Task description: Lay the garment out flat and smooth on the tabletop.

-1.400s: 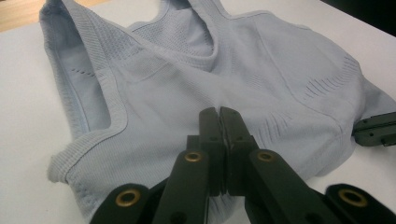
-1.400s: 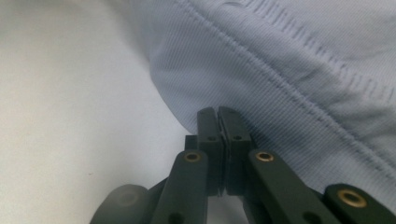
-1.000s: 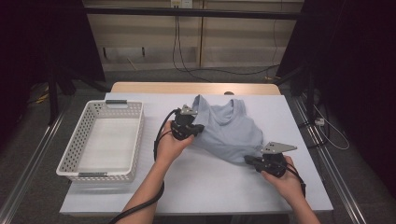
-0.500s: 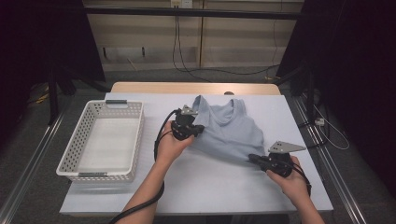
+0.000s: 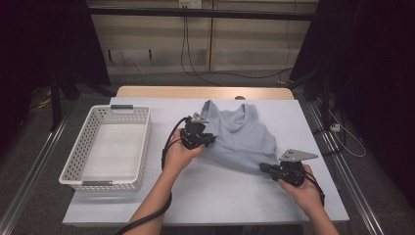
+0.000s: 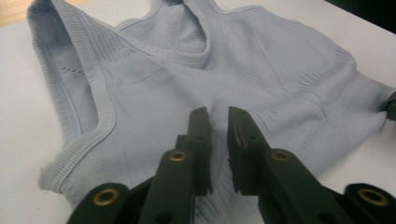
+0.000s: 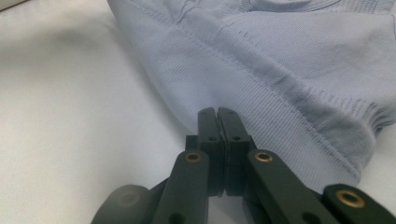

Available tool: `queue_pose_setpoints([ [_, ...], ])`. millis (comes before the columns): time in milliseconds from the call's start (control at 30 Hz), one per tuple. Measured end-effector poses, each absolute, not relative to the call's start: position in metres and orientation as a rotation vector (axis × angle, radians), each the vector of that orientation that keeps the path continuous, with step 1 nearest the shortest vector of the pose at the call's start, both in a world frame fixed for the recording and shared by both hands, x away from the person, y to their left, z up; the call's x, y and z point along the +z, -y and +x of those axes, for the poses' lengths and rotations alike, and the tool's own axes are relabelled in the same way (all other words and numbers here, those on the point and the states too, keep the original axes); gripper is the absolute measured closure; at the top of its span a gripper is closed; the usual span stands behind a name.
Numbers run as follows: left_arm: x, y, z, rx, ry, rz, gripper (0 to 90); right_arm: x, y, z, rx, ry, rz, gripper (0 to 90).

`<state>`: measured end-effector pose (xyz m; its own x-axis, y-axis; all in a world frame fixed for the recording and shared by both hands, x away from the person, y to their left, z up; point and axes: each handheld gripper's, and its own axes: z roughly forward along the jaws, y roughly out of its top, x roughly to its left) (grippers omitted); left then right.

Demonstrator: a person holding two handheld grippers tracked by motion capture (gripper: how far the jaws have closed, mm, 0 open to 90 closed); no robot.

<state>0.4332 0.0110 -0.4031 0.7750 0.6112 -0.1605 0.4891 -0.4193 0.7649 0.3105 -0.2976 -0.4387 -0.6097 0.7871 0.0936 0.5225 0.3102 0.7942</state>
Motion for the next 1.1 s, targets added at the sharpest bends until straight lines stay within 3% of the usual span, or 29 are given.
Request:
queue_pose_setpoints([
  [333,-0.400,-0.015,0.429,0.157,-0.820,2.093,51.1,-0.440,0.297,0.311,1.195,-2.273,1.182,89.4],
  [567,-0.399,-0.019,0.425,0.176,-0.844,2.129,26.3,-0.440,0.296,0.311,1.185,-2.281,1.177,89.4],
  [767,-0.398,-0.027,0.422,0.189,-0.862,2.137,19.6,-0.441,0.296,0.311,1.182,-2.286,1.172,89.3],
  [1100,-0.401,-0.038,0.418,0.199,-0.878,2.148,16.5,-0.442,0.296,0.313,1.179,-2.284,1.175,89.3],
])
